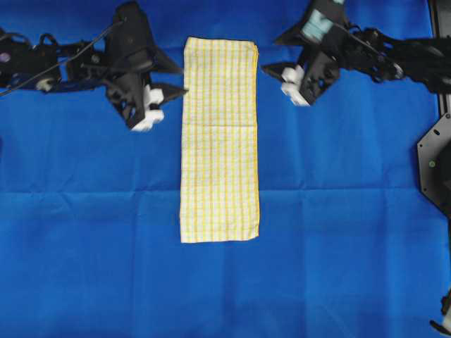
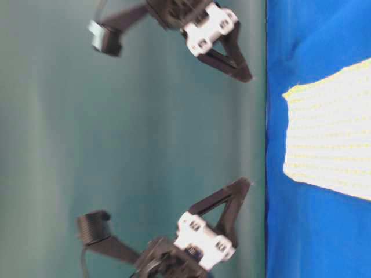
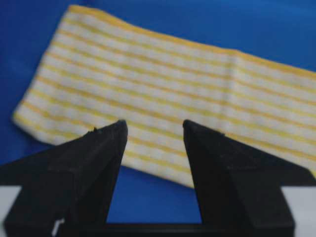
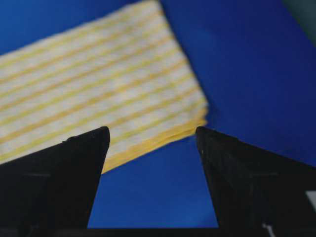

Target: Fold the yellow towel.

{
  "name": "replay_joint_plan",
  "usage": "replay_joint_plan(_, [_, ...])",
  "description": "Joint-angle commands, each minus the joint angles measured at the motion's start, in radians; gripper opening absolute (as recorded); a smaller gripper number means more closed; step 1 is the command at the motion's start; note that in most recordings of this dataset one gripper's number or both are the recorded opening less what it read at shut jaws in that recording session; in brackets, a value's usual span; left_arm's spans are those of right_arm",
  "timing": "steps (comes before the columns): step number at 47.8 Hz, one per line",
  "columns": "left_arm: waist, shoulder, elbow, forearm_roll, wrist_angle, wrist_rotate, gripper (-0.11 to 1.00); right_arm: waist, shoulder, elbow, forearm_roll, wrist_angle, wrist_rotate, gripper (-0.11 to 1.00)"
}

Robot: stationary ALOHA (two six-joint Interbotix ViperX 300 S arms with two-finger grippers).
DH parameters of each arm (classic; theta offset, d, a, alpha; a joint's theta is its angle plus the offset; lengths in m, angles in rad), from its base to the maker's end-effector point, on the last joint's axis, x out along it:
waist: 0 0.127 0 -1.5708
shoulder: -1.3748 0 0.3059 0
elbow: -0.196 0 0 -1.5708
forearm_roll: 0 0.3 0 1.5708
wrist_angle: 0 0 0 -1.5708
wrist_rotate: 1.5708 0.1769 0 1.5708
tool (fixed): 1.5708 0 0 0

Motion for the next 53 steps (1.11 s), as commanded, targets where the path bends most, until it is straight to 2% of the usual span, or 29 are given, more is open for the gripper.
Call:
replay_joint_plan(1, [0.038, 0.037, -0.029, 0.0, -0.054, 0.012, 0.45, -0.028, 0.057, -0.054, -0.003, -0.014, -0.002, 0.72])
replay_joint_plan(18, [0.156, 0.241, -0.08, 0.0, -0.213, 0.014, 0.56, -0.058, 0.268, -0.167, 0.023, -0.041, 0.014, 0.72])
replay_joint_plan(30, [0.198, 0.348, -0.118, 0.0, -0.267, 0.014, 0.56, -0.067, 0.305, -0.172, 0.078, -0.086, 0.014, 0.71])
replay_joint_plan(36, [0.209, 0.376, -0.133, 0.0, -0.264, 0.014, 0.52, -0.067, 0.311, -0.169, 0.097, -0.094, 0.014, 0.68])
replay_joint_plan(41, [0.213, 0.383, -0.138, -0.002, -0.264, 0.015, 0.45, -0.064, 0.314, -0.167, 0.1, -0.091, 0.014, 0.52])
replay_joint_plan(46, [0.212, 0.383, -0.14, 0.0, -0.267, 0.031, 0.26, -0.057, 0.314, -0.164, 0.1, -0.089, 0.015, 0.22])
replay_joint_plan(49, [0.209, 0.383, -0.143, 0.0, -0.267, 0.054, 0.13, -0.052, 0.314, -0.164, 0.103, -0.089, 0.015, 0.09])
replay_joint_plan(51, [0.206, 0.383, -0.144, -0.002, -0.267, 0.067, 0.05, -0.051, 0.314, -0.163, 0.106, -0.089, 0.015, 0.05])
replay_joint_plan(53, [0.202, 0.383, -0.146, -0.002, -0.267, 0.08, 0.04, -0.051, 0.314, -0.163, 0.11, -0.089, 0.015, 0.05])
